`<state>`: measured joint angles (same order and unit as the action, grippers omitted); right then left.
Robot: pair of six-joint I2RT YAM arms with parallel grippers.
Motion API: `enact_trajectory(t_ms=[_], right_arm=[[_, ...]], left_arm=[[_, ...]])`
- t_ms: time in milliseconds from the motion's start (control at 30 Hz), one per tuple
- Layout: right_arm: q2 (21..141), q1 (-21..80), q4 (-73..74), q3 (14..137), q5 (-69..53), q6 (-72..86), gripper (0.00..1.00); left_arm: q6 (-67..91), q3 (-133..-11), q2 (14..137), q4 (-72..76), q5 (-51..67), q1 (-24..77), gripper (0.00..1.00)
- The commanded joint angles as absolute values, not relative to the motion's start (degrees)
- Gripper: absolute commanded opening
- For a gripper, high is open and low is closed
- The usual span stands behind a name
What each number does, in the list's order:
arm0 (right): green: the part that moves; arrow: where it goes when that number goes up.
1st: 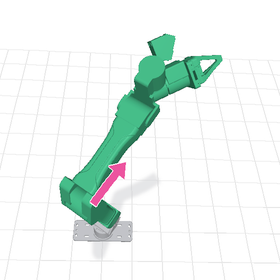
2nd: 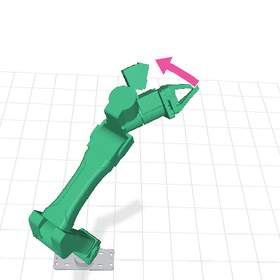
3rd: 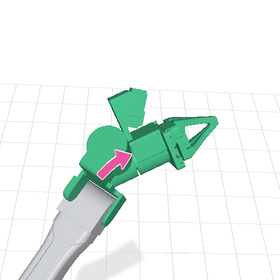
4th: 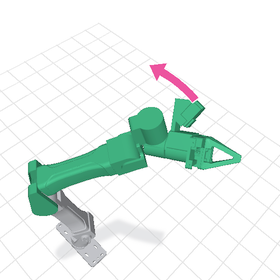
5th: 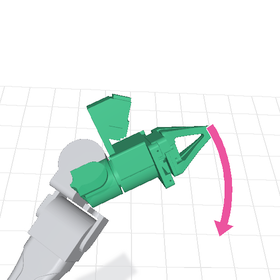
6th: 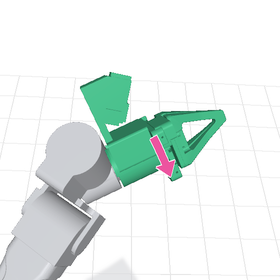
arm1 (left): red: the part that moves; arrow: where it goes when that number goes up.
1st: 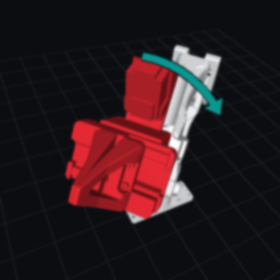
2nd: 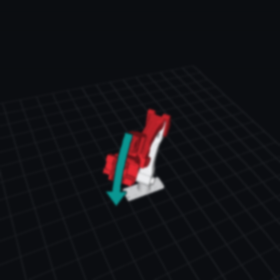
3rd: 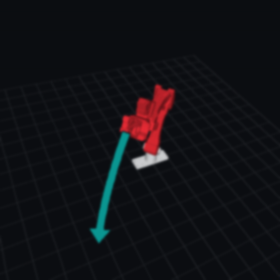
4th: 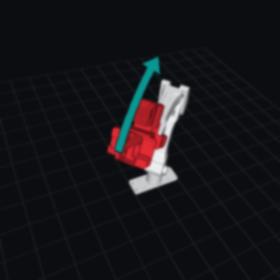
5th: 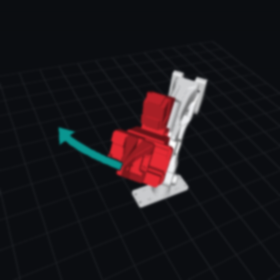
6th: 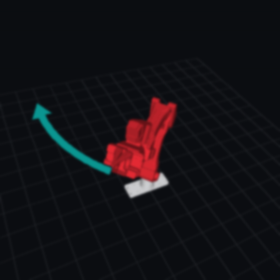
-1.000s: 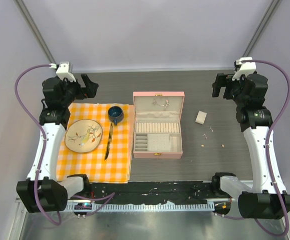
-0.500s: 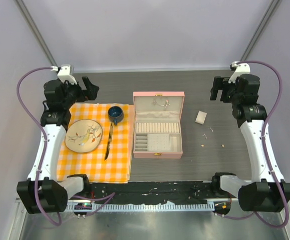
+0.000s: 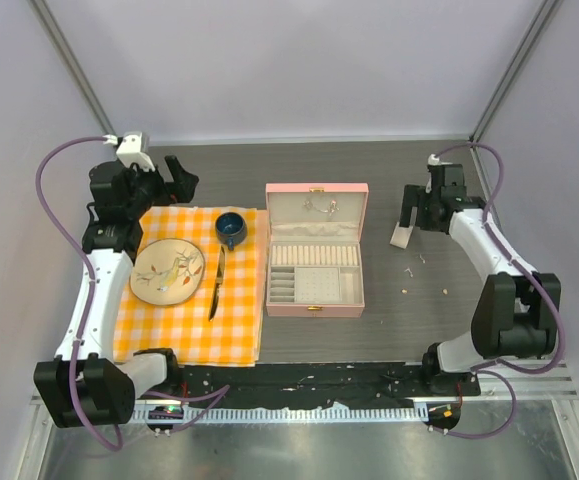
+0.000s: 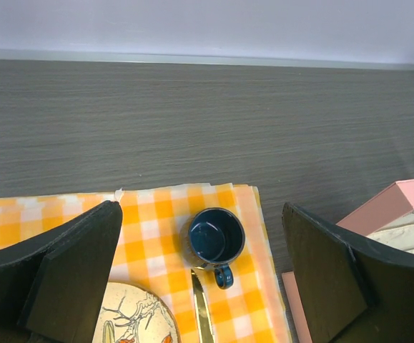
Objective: Organize the mixed jewelry
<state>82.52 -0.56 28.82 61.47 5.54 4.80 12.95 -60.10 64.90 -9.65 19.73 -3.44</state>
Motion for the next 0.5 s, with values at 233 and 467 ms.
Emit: enact_trajectory(t_ms=[233, 467], right_arm=[[94.3, 4.7, 26.5, 65.7, 8.3, 8.4, 0.96], [99.0, 4.7, 25.9, 67.9, 7.1, 8.8, 0.94]], left_arm=[[12.7, -59.3, 63.9, -6.5, 19.4, -3.3, 1.0], [12.3, -59.2, 64.4, -6.2, 18.9, -3.3, 1.0]])
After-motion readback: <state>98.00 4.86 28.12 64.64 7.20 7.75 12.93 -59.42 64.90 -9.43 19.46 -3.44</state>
